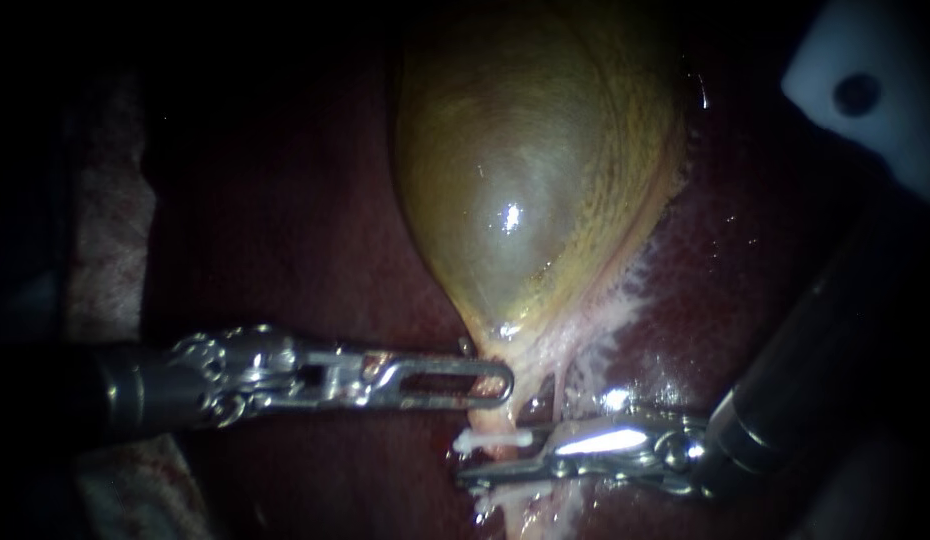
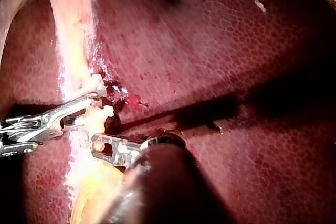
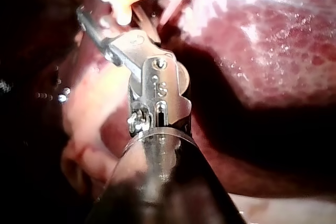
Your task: Going back third clip left tube
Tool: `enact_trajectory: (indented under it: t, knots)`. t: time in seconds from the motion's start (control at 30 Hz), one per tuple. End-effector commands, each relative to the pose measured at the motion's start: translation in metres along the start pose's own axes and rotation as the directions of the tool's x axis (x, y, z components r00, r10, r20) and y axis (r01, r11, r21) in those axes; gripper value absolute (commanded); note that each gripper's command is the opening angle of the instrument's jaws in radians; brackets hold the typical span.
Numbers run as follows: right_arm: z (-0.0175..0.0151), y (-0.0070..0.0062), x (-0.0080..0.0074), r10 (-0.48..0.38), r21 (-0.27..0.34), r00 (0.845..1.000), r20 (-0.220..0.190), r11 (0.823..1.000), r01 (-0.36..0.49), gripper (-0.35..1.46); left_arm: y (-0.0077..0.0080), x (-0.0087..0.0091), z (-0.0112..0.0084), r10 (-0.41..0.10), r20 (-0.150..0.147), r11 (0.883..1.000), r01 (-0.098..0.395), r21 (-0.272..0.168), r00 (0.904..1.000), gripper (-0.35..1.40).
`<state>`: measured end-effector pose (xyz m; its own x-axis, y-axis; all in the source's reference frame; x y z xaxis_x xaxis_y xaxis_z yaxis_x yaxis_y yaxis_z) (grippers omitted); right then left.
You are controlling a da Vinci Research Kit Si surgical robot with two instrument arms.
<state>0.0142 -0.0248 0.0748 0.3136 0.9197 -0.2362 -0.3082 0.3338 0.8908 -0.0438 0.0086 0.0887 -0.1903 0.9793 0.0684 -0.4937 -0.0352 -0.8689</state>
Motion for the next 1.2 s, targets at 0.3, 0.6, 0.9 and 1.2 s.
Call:
enact_trajectory:
  t: [0.3, 0.6, 0.9, 1.2]
  knots:
    - [-0.0024, 0.0002, 0.0, -0.082, 0.013, 0.997, -0.002, 0.997, 0.082, 0.44, 0.0002, -0.0001, -0.0001, -0.001, 0.0, 1.0, 0.001, 0.0, 1.0, -0.35]
    - [-0.0051, -0.0005, 0.0007, -0.186, 0.013, 0.982, -0.032, 0.982, 0.187, 0.44, 0.0003, -0.0001, -0.0001, -0.001, 0.0, 1.0, 0.001, 0.0, 1.0, -0.35]
    - [-0.0094, -0.0012, 0.0005, -0.37, -0.039, 0.928, -0.052, 0.929, 0.368, 0.49, 0.0003, -0.0001, -0.0001, -0.001, 0.0, 1.0, 0.001, 0.0, 1.0, -0.35]
    - [-0.013, -0.0013, 0.0003, -0.495, -0.11, 0.862, -0.106, 0.868, 0.485, 0.57, 0.0003, -0.0001, -0.0001, -0.001, 0.0, 1.0, 0.001, 0.0, 1.0, -0.35]
